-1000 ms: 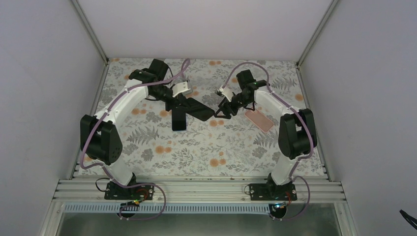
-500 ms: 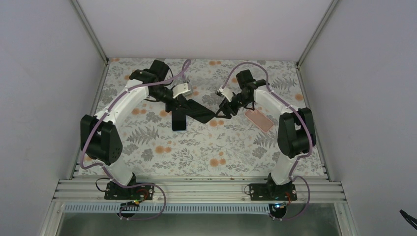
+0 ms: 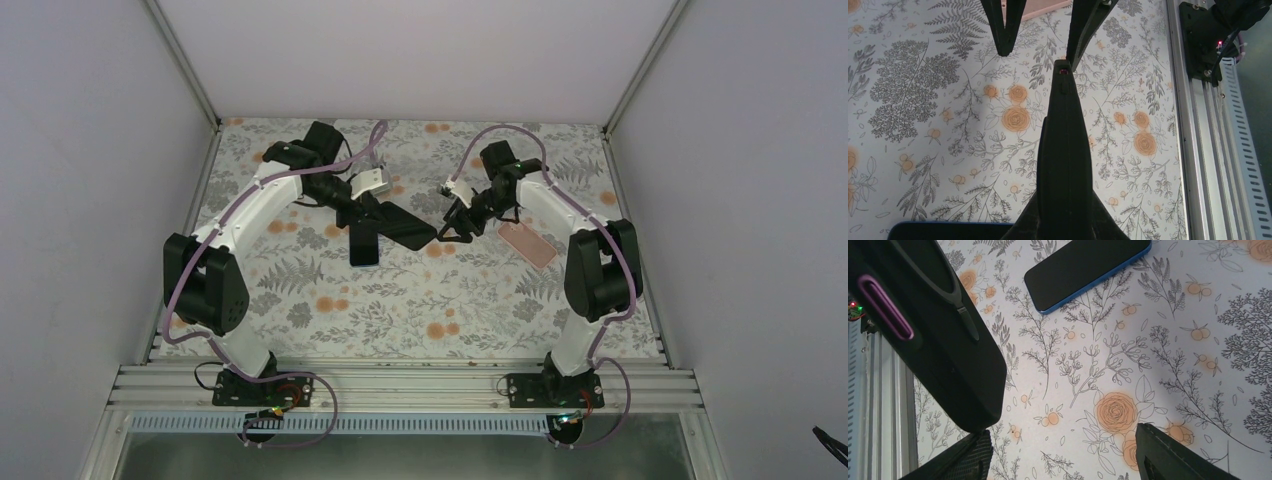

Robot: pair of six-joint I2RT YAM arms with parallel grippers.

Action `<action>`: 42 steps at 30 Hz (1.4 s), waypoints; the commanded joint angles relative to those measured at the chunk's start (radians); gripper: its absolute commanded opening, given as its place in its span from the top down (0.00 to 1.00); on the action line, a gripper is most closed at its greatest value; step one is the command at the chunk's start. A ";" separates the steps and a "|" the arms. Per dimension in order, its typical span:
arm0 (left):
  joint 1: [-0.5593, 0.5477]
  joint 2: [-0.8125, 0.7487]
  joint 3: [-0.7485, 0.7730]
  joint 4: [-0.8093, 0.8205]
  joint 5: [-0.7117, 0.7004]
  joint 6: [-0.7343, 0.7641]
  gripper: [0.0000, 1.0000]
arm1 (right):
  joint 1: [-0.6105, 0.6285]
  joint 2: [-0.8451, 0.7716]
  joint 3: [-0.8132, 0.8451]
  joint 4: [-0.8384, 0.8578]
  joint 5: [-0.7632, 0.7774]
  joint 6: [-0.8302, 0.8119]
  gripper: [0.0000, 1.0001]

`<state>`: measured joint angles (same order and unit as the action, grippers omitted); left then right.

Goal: Take the phone out of the phone case
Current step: Remove the phone case from the phone.

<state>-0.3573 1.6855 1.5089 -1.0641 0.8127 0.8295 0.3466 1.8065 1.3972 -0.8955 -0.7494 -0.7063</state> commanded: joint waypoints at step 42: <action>-0.014 -0.009 0.031 0.036 0.060 0.008 0.98 | 0.018 -0.027 0.035 -0.109 0.032 -0.093 0.36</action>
<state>-0.3714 1.6871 1.5093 -1.0634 0.8165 0.8291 0.3534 1.8282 1.4471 -0.9649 -0.7086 -0.7570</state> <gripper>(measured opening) 0.107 0.635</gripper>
